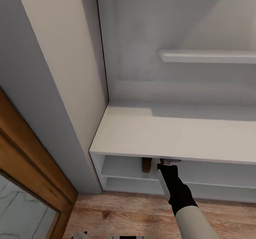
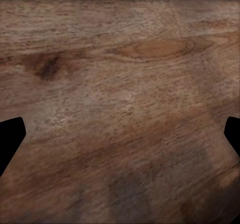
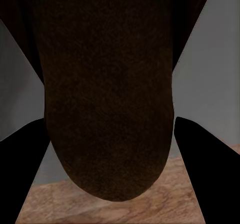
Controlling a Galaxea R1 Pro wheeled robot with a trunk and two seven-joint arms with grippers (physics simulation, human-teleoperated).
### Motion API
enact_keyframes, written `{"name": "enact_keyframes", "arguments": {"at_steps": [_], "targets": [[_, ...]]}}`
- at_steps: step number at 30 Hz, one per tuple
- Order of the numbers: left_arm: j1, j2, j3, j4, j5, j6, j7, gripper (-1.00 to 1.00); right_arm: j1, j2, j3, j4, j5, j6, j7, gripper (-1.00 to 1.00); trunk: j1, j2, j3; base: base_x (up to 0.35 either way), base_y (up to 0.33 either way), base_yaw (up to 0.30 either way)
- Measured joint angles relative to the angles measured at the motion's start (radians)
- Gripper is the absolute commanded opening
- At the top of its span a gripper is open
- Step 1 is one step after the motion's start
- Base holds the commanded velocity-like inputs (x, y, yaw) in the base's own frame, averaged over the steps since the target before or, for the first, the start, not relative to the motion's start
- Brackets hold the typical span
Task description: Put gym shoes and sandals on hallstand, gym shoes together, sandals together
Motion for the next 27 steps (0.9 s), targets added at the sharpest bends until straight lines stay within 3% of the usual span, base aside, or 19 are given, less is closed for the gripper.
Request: {"name": "enact_keyframes", "arguments": {"at_steps": [6, 7, 27], "targets": [[0.0, 0.0, 0.0, 0.0, 0.0, 0.0, 0.0, 1.0, 0.0, 0.0, 0.0, 0.0, 0.0, 0.0, 0.0, -1.0, 0.0, 0.0, 0.0, 0.011, 0.0, 0.0], [0.0, 0.0, 0.0, 0.0, 0.0, 0.0, 0.0, 1.0, 0.0, 0.0, 0.0, 0.0, 0.0, 0.0, 0.0, 1.0, 0.0, 0.0, 0.0, 0.002, 0.0, 0.0], [0.0, 0.002, 0.001, -0.001, 0.0, 0.0, 0.0, 1.0, 0.0, 0.0, 0.0, 0.0, 0.0, 0.0, 0.001, 1.0, 0.0, 0.0, 0.0, -0.032, 0.0, 0.0]]}}
